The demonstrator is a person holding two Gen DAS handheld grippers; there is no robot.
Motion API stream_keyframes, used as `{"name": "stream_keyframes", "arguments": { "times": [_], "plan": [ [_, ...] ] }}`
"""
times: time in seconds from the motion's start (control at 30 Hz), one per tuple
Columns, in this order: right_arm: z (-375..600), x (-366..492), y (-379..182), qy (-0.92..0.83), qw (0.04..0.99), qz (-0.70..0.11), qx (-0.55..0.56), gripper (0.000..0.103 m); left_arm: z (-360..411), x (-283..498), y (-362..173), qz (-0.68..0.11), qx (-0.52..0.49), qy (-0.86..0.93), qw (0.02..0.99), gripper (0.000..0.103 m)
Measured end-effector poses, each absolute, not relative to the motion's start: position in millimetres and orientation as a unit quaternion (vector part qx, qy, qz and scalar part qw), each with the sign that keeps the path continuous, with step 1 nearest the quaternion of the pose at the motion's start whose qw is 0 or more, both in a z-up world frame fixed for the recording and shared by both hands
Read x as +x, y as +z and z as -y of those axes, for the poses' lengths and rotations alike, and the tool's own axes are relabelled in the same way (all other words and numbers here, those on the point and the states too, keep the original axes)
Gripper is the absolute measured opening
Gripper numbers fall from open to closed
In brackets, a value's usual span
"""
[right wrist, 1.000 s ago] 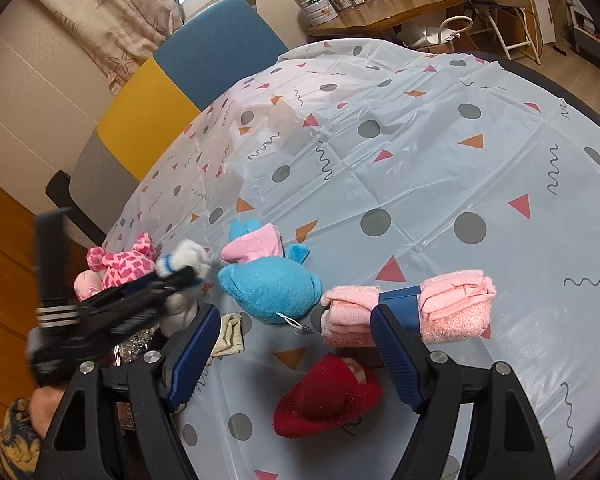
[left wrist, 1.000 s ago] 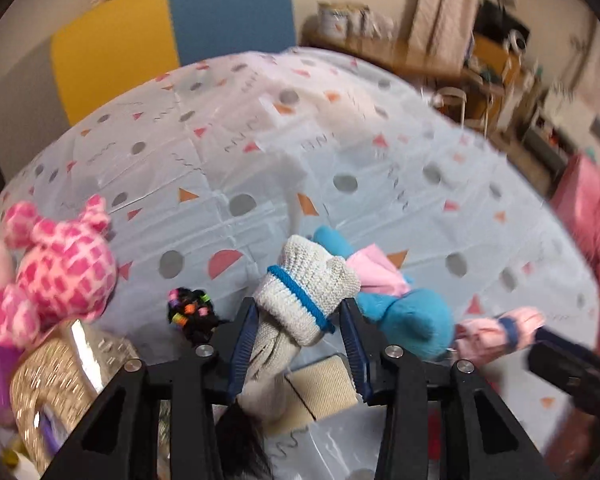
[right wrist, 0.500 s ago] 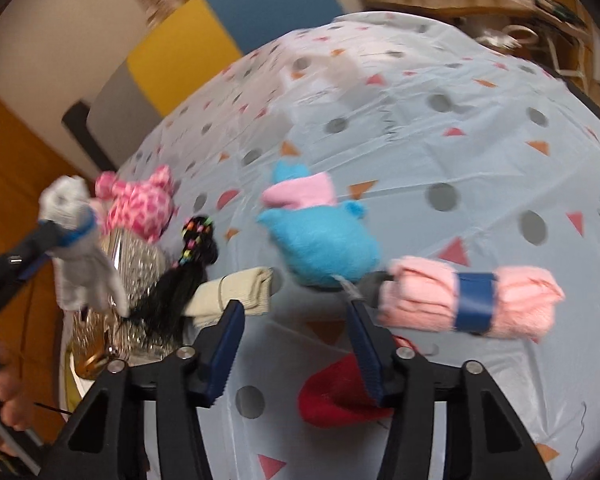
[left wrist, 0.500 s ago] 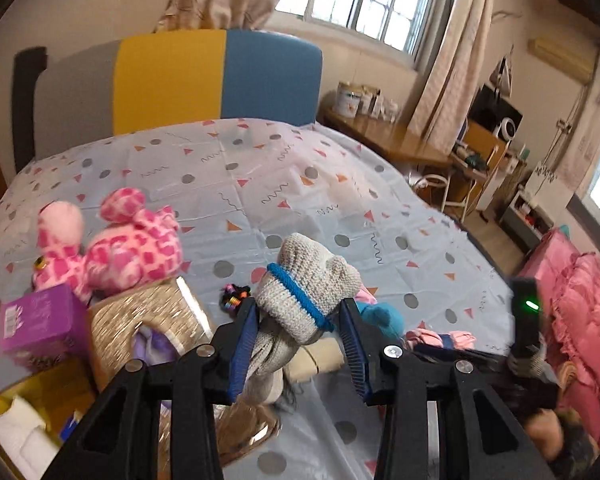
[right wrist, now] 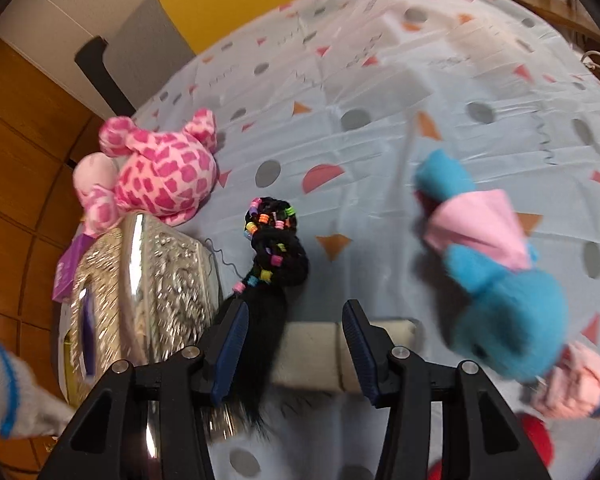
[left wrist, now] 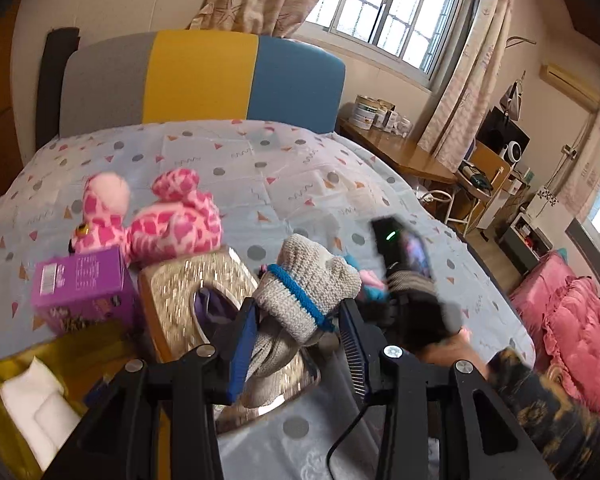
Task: Organize soft objects
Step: 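Carry the glove toward the tray with the left gripper while the right grasps the black beaded hair braid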
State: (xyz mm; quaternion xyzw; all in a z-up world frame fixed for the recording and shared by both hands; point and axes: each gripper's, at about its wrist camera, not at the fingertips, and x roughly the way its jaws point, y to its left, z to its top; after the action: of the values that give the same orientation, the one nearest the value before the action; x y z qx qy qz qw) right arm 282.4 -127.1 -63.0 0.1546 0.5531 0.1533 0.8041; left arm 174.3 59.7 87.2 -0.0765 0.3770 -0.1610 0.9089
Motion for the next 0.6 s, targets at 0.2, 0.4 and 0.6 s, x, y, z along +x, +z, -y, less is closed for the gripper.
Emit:
{"name": "stream_keyframes", "arguments": {
  "times": [0.2, 0.4, 0.6],
  "plan": [
    [106.5, 307.7, -86.3, 0.148, 0.787, -0.58, 0.151, 0.045, -60.8, 221.3, 96.3, -0.365, -0.089, -0.138, 0.916, 0.041],
    [85.6, 322.6, -97.9, 0.142, 0.792, -0.585, 0.107, 0.044, -101.6, 239.6, 97.2, -0.346, -0.104, -0.067, 0.93, 0.041],
    [78.2, 332.8, -101.4, 0.146, 0.792, -0.589, 0.061, 0.037, -181.4, 218.5, 90.9, -0.335, -0.123, 0.025, 0.934, 0.041]
  ]
}}
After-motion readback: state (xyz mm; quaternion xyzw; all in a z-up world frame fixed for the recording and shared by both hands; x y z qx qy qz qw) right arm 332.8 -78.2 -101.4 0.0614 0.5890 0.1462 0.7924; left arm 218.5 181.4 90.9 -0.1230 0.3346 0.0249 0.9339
